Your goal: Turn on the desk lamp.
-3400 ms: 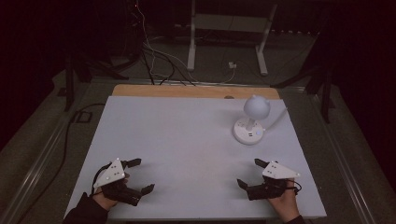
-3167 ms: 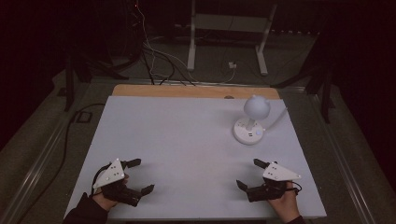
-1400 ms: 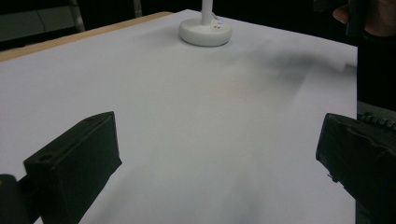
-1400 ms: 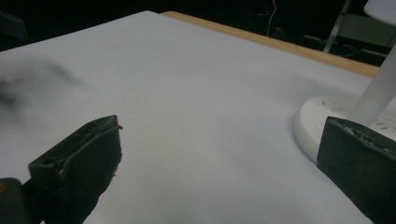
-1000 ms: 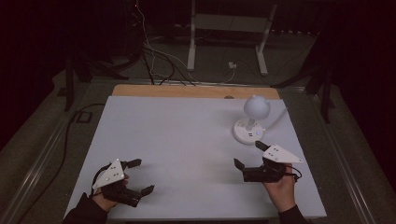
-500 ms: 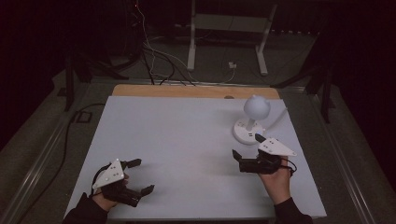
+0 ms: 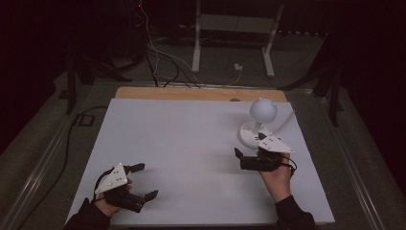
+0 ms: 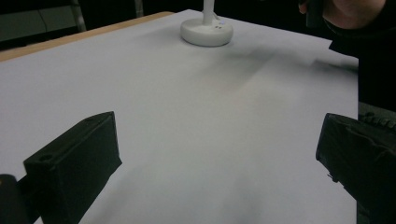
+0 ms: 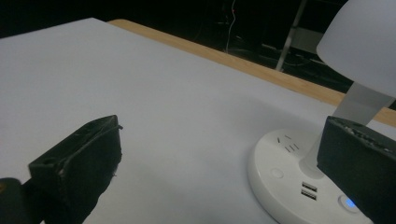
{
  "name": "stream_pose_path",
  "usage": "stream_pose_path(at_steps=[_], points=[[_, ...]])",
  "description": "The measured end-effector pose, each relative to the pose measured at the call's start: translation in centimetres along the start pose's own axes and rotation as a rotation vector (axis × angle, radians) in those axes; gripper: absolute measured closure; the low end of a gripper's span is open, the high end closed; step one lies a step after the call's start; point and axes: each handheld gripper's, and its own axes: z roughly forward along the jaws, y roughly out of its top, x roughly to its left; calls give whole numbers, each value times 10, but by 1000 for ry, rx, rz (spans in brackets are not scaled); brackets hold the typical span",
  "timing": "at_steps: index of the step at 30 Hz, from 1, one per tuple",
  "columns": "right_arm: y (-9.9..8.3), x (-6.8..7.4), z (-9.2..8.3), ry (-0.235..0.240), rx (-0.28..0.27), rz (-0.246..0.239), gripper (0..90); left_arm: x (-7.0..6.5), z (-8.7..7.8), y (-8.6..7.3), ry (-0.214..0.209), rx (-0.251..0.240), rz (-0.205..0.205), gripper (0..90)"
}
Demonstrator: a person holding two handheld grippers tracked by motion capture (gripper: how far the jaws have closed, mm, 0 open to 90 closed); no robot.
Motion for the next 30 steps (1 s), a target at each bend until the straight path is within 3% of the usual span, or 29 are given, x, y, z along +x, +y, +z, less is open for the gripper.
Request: stream_pose_path(at_steps=[11, 16, 18, 22, 23, 30], points=[[-1, -6, 20, -93, -18, 66, 0, 0, 1, 0, -4, 4, 0, 1], [-3, -7, 27, -106, -3, 63, 0, 0, 0, 0, -4, 2, 0, 1], [-4, -9, 30, -112, -7, 90, 0, 0, 0, 0, -4, 0, 0, 1], [-5, -10, 34, -126, 2, 92, 0, 0, 0, 0, -5, 0, 1, 1], [-4, -12, 35, -135, 1, 116, 49, 0, 0, 0, -6, 0, 2, 1], [-2, -17, 39, -172, 31, 167, 175, 0, 0, 0, -6, -4, -3, 1]])
